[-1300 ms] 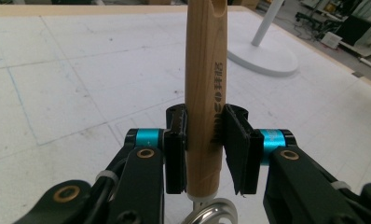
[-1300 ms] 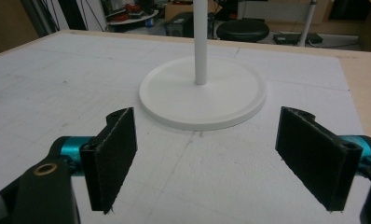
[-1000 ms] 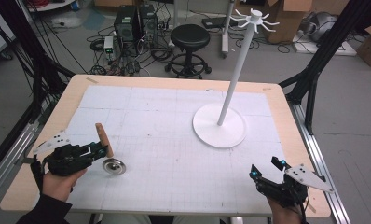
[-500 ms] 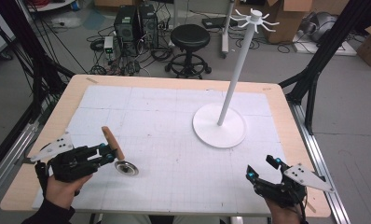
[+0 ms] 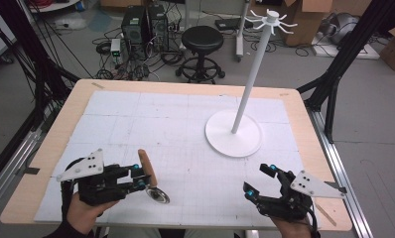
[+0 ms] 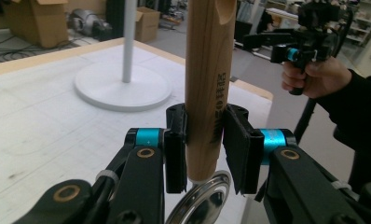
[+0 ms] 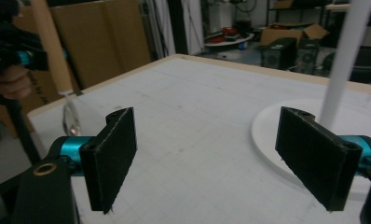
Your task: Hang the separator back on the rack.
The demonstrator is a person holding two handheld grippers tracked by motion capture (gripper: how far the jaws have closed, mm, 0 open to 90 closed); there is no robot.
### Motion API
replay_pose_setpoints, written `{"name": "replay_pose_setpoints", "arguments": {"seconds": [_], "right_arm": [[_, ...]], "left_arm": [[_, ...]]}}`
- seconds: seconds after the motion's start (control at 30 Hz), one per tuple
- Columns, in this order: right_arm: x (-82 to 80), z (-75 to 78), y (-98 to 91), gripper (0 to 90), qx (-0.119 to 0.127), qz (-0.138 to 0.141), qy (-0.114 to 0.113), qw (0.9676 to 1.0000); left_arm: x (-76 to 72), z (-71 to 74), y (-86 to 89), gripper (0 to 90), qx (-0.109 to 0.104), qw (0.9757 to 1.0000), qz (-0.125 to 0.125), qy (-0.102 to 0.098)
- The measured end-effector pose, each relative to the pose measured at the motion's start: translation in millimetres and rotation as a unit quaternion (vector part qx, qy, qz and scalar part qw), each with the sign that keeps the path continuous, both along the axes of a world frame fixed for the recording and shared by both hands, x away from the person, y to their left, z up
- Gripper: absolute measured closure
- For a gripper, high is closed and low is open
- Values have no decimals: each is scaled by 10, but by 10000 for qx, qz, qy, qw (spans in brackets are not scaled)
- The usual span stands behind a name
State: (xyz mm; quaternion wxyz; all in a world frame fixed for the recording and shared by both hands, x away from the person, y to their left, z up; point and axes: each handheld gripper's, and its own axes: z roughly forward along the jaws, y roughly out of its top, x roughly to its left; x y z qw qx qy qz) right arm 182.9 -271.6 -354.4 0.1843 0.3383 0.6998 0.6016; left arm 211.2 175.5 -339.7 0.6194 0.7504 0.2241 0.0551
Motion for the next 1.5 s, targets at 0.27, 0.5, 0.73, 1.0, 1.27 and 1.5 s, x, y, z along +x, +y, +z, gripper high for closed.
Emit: {"name": "replay_pose_setpoints", "arguments": {"seconds": [0.27, 0.5, 0.73, 1.0, 1.27, 1.5], "right_arm": [[-9, 217, 444, 189, 114, 887, -53, 9960], [38, 358, 837, 215, 238, 1521, -55, 9881], [106, 464, 1128, 342, 104, 1830, -1, 9831], [147, 495, 1301, 583, 137, 2008, 65, 9795], [142, 523, 1308, 745, 89, 1943, 1, 9809], [164, 575, 1260, 750, 298, 2217, 73, 9746]], "left_arm": [[-43, -33, -347, 701, 203, 9988, -440, 51], [-78, 0, -492, 701, 282, 9981, -556, 9], [-115, 17, -597, 701, 450, 9973, -571, -44], [-136, 29, -700, 701, 523, 9968, -596, -65], [-140, 29, -710, 700, 468, 9970, -609, -79], [-93, -3, -631, 496, 54, 9947, -1026, -34]]}}
